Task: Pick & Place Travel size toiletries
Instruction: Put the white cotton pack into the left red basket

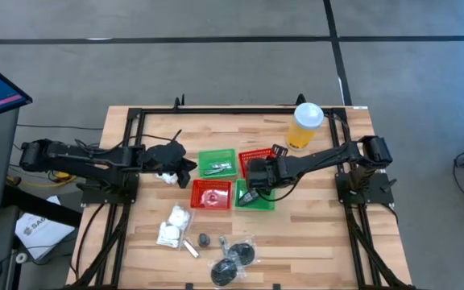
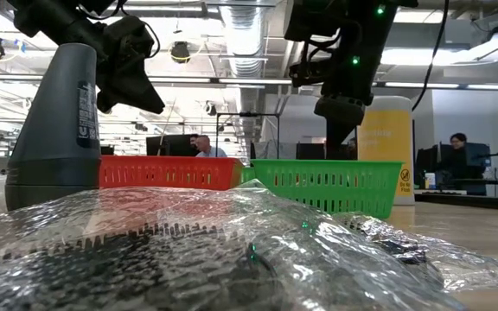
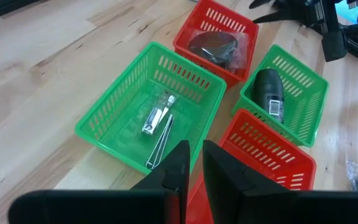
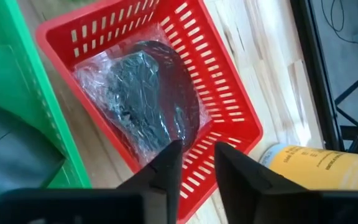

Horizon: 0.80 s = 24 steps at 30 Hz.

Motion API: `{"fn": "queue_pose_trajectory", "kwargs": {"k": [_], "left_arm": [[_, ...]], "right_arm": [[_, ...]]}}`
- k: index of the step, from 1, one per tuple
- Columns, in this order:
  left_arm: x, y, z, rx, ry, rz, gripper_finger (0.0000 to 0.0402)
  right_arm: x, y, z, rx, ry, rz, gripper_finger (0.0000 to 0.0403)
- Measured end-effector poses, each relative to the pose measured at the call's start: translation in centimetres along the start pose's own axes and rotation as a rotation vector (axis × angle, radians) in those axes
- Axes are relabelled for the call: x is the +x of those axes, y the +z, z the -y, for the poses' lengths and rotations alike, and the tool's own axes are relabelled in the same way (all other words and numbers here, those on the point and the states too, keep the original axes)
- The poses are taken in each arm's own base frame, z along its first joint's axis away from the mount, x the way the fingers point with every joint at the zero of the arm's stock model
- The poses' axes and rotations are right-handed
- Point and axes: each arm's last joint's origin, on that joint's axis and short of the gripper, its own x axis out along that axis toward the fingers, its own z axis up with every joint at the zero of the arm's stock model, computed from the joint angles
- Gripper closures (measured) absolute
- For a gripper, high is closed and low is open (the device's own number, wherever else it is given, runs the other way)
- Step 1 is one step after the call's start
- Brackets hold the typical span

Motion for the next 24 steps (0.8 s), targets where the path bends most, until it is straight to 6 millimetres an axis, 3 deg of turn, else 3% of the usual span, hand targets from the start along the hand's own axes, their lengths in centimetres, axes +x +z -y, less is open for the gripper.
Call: {"fn": "queue_pose_trajectory", "kwargs": {"k": [4, 10, 16, 24], "left_arm": [[0.0, 0.0, 0.0, 0.000, 0.000, 0.000, 0.0364], [0.0, -0.2, -0.1, 0.012, 0.013, -0.016, 0.0364], [-0.1, -1.2, -1.0, 0.040, 0.145, -0.094, 0.0362], [0.2, -2.0, -2.0, 0.004, 0.273, -0.167, 0.0325]], "right_arm": [[-0.1, 0.1, 0.0, 0.010, -0.011, 0.021, 0.0294], [-1.0, 0.0, -0.4, -0.008, -0.090, 0.090, 0.0292], [-1.8, -0.5, -1.5, -0.037, -0.080, 0.115, 0.0294], [-2.7, -1.0, -2.5, -0.052, -0.062, 0.139, 0.0294]]}}
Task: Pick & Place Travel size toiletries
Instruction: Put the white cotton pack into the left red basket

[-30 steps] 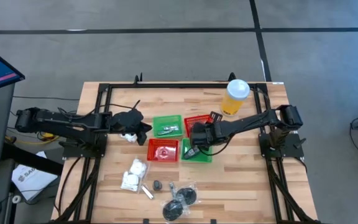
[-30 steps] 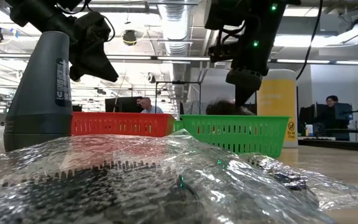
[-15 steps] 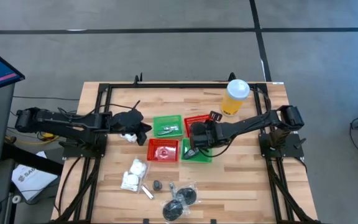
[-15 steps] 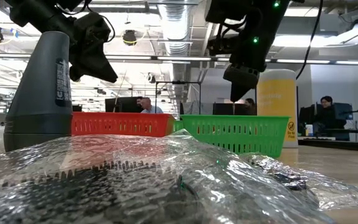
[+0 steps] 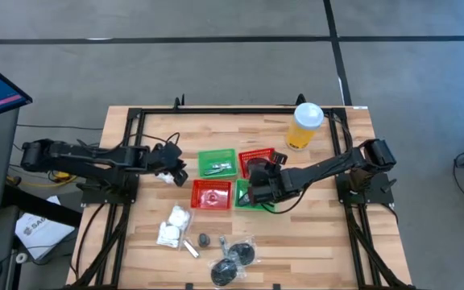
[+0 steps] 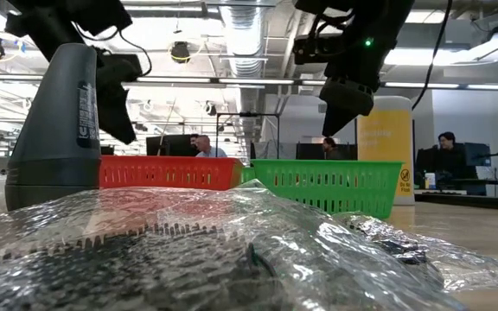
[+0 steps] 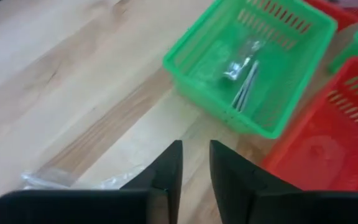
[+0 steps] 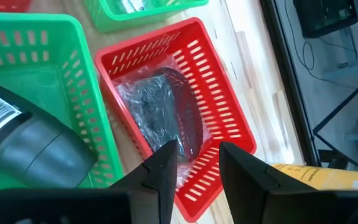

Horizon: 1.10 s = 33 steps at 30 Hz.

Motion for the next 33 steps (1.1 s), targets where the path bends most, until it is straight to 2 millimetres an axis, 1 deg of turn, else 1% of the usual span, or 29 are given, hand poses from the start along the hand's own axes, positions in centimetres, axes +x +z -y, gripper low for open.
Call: {"fn": "queue_pose_trajectory", "kwargs": {"k": [2, 7, 10, 15, 19, 23, 29, 33], "left_arm": [[0.7, 0.0, -0.1, 0.003, 0.028, -0.025, 0.0312], [2.5, -0.4, -0.2, 0.091, 0.065, -0.115, 0.0285], [3.5, -0.7, -0.2, 0.138, 0.076, -0.167, 0.0277], [4.6, -1.0, -0.3, 0.145, 0.107, -0.212, 0.0275], [5.1, -1.2, -0.3, 0.174, 0.120, -0.235, 0.0271], [5.5, -1.2, -0.2, 0.213, 0.122, -0.231, 0.0259], [5.4, -0.9, -0.3, 0.249, 0.163, -0.181, 0.0234], [5.4, -0.9, -0.3, 0.263, 0.166, -0.180, 0.0225]], "right_arm": [[0.0, 0.0, 0.0, 0.008, 0.000, 0.000, 0.0294], [0.0, 0.0, 0.0, 0.018, 0.000, 0.001, 0.0294], [0.0, 0.0, 0.0, 0.018, 0.001, 0.001, 0.0294], [0.0, 0.1, 0.0, 0.021, 0.001, 0.003, 0.0294], [0.0, 0.1, 0.0, 0.027, 0.004, 0.009, 0.0294], [0.0, 0.2, -0.1, 0.034, 0.007, 0.016, 0.0294], [0.0, 0.2, -0.1, 0.035, 0.008, 0.017, 0.0294], [0.0, 0.2, -0.1, 0.035, 0.008, 0.017, 0.0294]]}}
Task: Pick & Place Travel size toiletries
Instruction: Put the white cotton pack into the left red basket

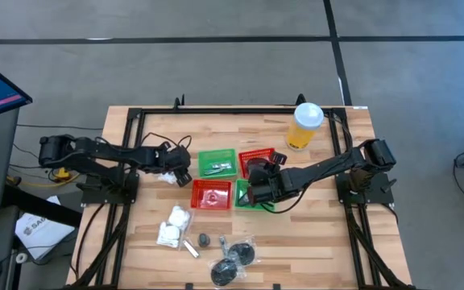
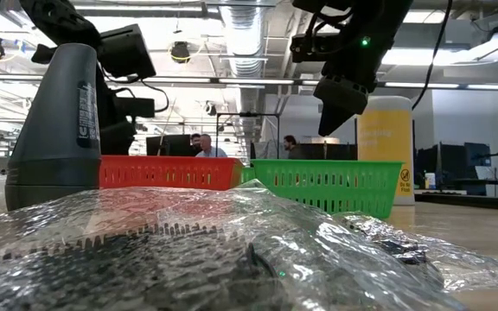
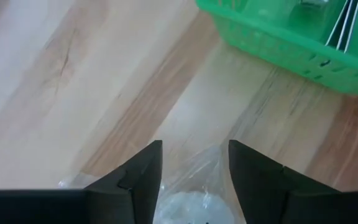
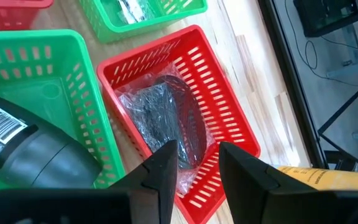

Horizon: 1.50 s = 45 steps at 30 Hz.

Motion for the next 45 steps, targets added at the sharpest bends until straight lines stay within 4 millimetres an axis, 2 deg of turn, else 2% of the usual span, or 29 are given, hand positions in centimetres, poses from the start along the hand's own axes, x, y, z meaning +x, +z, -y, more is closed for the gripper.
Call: {"fn": "queue_pose_trajectory", "kwargs": {"k": [12, 15, 19, 21, 25, 45], "left_arm": [[1.9, -0.7, 0.6, 0.037, 0.030, -0.092, 0.0240], [2.2, -0.7, 0.7, 0.041, 0.034, -0.103, 0.0269], [2.2, -0.7, 0.7, 0.041, 0.034, -0.103, 0.0344], [2.0, -0.7, 0.6, 0.037, 0.030, -0.092, 0.0384], [1.4, -0.4, 0.5, 0.022, 0.020, -0.064, 0.0398], [-4.5, -0.1, 0.7, 0.019, -0.075, 0.196, 0.0401]], "right_arm": [[0.0, 0.0, 0.0, 0.001, 0.002, 0.000, 0.0294], [0.0, 0.0, 0.0, 0.001, 0.002, 0.000, 0.0294], [0.0, 0.0, 0.0, 0.002, 0.003, 0.001, 0.0294], [0.0, 0.0, 0.0, 0.004, 0.004, 0.003, 0.0294], [0.0, 0.1, -0.1, 0.011, 0.007, 0.010, 0.0294], [0.0, 0.1, -0.1, 0.011, 0.007, 0.010, 0.0294]]}}
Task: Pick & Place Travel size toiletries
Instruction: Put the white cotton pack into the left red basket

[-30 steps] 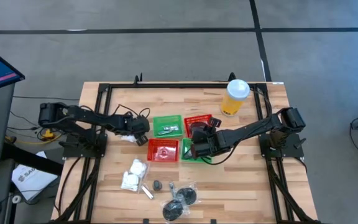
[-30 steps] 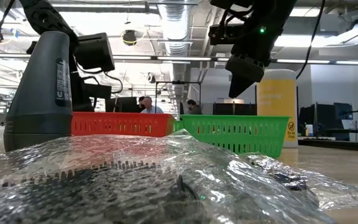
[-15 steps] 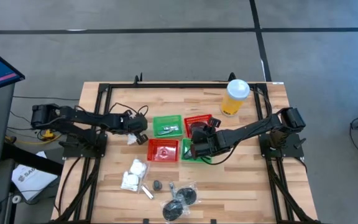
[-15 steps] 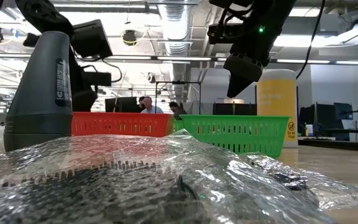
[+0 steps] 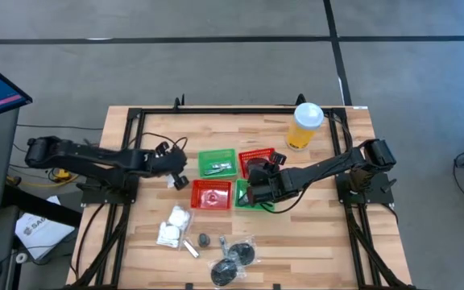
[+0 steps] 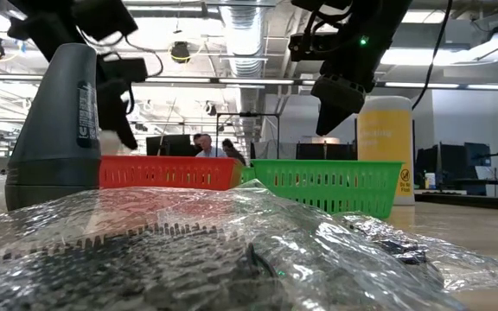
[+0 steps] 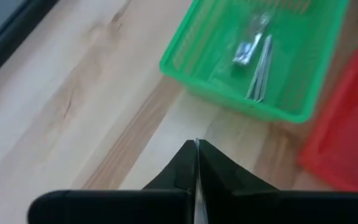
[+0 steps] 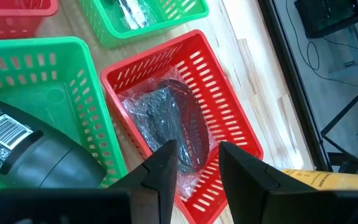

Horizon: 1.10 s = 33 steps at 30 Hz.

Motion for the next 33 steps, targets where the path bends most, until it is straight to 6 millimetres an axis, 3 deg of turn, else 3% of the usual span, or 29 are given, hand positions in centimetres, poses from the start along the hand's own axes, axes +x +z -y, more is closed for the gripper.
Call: {"fn": "queue_pose_trajectory", "kwargs": {"k": [9, 18, 33], "left_arm": [[-2.5, 0.4, 0.6, -0.080, -0.084, 0.130, 0.0401], [-3.6, 1.8, 3.0, -0.083, -0.239, 0.316, 0.0401], [-0.8, 2.9, 7.0, -0.066, -0.310, 0.431, 0.0401]], "right_arm": [[0.0, 0.0, 0.0, 0.001, 0.000, 0.001, 0.0294], [0.0, 0.0, 0.0, 0.003, 0.001, 0.003, 0.0294], [0.0, 0.0, 0.0, 0.002, 0.001, 0.002, 0.0294]]}}
